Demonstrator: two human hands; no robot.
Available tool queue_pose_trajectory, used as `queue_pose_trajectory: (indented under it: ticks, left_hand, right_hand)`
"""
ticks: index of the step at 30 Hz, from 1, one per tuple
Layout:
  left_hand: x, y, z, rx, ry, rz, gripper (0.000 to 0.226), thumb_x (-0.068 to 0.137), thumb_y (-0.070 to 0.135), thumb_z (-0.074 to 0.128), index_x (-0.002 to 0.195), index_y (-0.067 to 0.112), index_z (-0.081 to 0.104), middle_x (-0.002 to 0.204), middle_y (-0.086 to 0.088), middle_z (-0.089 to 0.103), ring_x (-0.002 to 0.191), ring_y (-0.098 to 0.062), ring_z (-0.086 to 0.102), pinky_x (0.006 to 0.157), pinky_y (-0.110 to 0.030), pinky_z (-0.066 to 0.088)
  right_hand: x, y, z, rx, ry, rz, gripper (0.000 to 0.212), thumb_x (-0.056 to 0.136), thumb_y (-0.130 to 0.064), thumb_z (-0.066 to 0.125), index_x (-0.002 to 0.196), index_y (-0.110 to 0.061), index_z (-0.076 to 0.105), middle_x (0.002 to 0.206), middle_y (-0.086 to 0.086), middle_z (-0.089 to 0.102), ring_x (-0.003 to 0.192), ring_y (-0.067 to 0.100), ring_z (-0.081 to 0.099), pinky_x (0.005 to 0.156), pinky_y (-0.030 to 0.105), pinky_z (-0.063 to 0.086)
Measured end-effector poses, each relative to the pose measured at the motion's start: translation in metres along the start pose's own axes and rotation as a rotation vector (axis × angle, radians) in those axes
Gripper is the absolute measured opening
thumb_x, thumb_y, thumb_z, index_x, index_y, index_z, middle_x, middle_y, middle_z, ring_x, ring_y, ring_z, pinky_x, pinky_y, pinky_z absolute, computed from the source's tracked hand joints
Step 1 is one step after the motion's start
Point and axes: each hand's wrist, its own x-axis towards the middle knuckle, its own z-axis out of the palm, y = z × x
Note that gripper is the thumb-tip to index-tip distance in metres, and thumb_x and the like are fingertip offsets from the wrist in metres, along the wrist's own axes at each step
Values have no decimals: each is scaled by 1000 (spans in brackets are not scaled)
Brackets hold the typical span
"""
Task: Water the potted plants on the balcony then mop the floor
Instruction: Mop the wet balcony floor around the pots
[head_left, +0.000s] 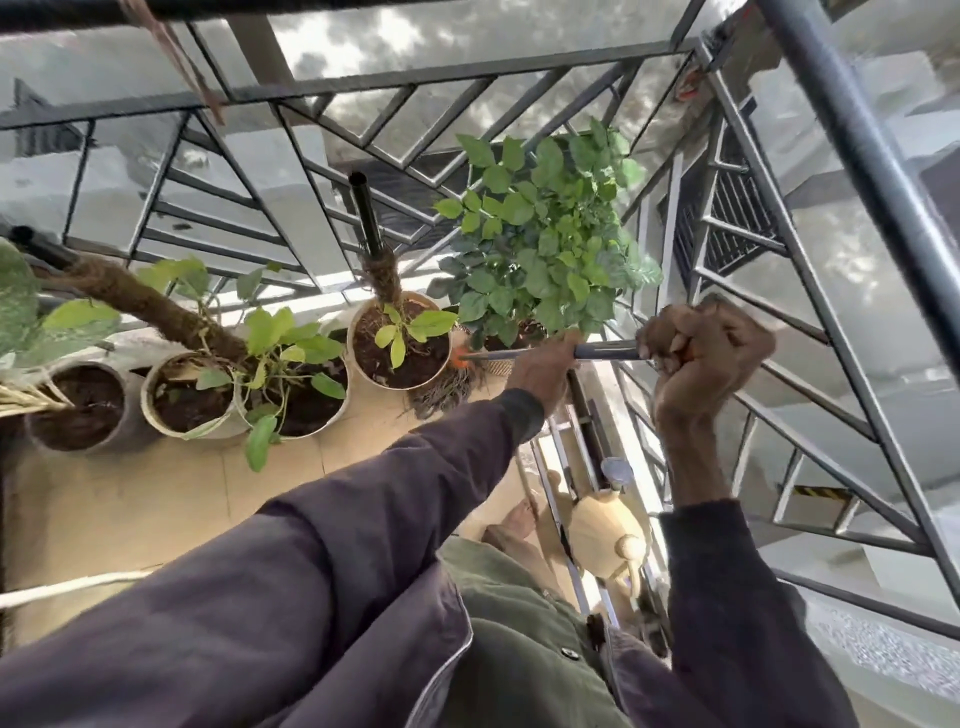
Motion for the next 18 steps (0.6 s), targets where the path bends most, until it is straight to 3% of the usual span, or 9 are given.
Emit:
queue_pose_trajectory:
  ticks: [4, 6, 8, 12, 18]
  left_hand:
    - [12, -30, 1, -37, -130, -87, 24, 106, 6, 42, 128, 7, 51, 113, -20, 65, 102, -37, 65, 89, -47, 53]
    - [8, -30, 4, -56, -104, -110, 20, 107, 8, 41, 125, 7, 51, 111, -18, 65, 101, -37, 64, 88, -46, 55]
    - [6, -26, 7, -110, -60, -155, 17, 106, 5, 41, 117, 10, 53, 107, -15, 66, 96, -35, 64, 83, -45, 54]
    - [-1, -22, 6, -108, -33, -137, 18, 105, 1, 43, 116, 13, 51, 99, -7, 64, 81, -23, 63, 77, -39, 58]
    - [-31, -16, 5, -33, -61, -105, 19, 104, -1, 43, 117, 9, 51, 100, -12, 66, 83, -30, 67, 74, -44, 58]
  right_hand:
    - [-13, 35, 8, -105, 33, 88, 39, 81, 13, 48, 61, -21, 48, 47, -20, 42, 39, 13, 39, 49, 38, 33]
    - [-11, 39, 12, -134, 6, 92, 41, 80, 12, 48, 56, -21, 46, 46, -18, 41, 38, 15, 39, 48, 35, 32]
    - [-7, 35, 15, -135, -8, 94, 52, 79, 11, 49, 53, -35, 50, 45, -18, 39, 36, 18, 39, 48, 31, 31]
    - [-2, 25, 15, -127, 18, 86, 53, 78, 9, 49, 47, -33, 51, 43, -19, 36, 35, 32, 37, 45, 30, 30]
    - [-22, 12, 10, -102, 82, 207, 36, 73, -9, 56, 42, -27, 48, 40, -8, 32, 34, 17, 36, 46, 33, 28]
